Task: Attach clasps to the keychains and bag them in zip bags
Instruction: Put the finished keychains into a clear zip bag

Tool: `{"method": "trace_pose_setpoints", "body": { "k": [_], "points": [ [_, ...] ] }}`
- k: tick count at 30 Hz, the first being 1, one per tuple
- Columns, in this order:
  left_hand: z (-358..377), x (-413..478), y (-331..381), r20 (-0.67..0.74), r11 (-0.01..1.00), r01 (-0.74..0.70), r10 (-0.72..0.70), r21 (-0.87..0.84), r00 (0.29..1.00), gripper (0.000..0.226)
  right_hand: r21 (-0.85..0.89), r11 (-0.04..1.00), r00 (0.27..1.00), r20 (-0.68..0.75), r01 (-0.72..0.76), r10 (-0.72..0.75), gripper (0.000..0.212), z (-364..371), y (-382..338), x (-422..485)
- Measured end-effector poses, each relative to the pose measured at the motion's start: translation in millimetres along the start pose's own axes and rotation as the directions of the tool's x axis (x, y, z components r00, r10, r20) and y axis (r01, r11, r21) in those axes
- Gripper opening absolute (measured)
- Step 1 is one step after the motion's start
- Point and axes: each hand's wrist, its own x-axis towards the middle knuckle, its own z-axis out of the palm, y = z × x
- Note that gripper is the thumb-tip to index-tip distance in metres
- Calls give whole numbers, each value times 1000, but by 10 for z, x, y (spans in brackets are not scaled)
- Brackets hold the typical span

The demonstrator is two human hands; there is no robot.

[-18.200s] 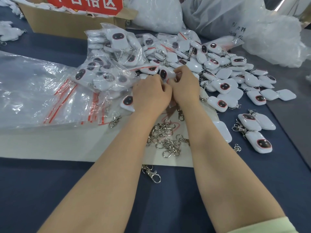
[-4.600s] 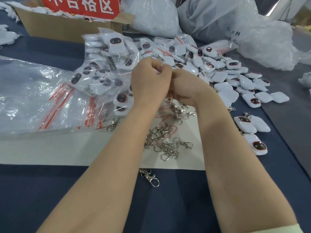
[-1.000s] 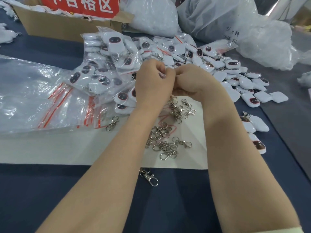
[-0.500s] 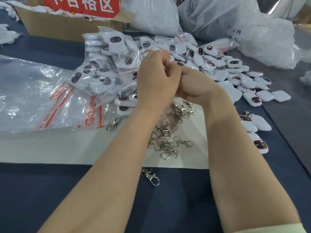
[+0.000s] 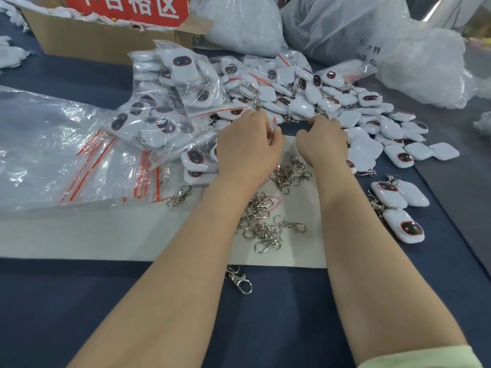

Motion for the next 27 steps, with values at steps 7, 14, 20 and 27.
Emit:
{"method": "trace_pose_setpoints", "body": {
  "k": [7, 14, 20, 27],
  "points": [
    [11, -1, -5, 23, 998, -32, 31, 52, 999, 21, -139, 989, 999, 5, -52, 53, 50, 51, 15, 7],
    [34, -1, -25, 15, 997, -44, 43, 69, 999, 23, -160, 985, 998, -15, -68, 66, 60, 108, 34, 54],
    [44, -1, -36, 19, 996, -37, 36, 77, 999, 23, -124, 989, 996, -49, -78, 72, 67, 134, 37, 52],
    [34, 0, -40, 27, 995, -44, 42, 88, 999, 25, 372, 924, 925, -375, 83, 68, 37, 80, 23, 54]
  ]
}}
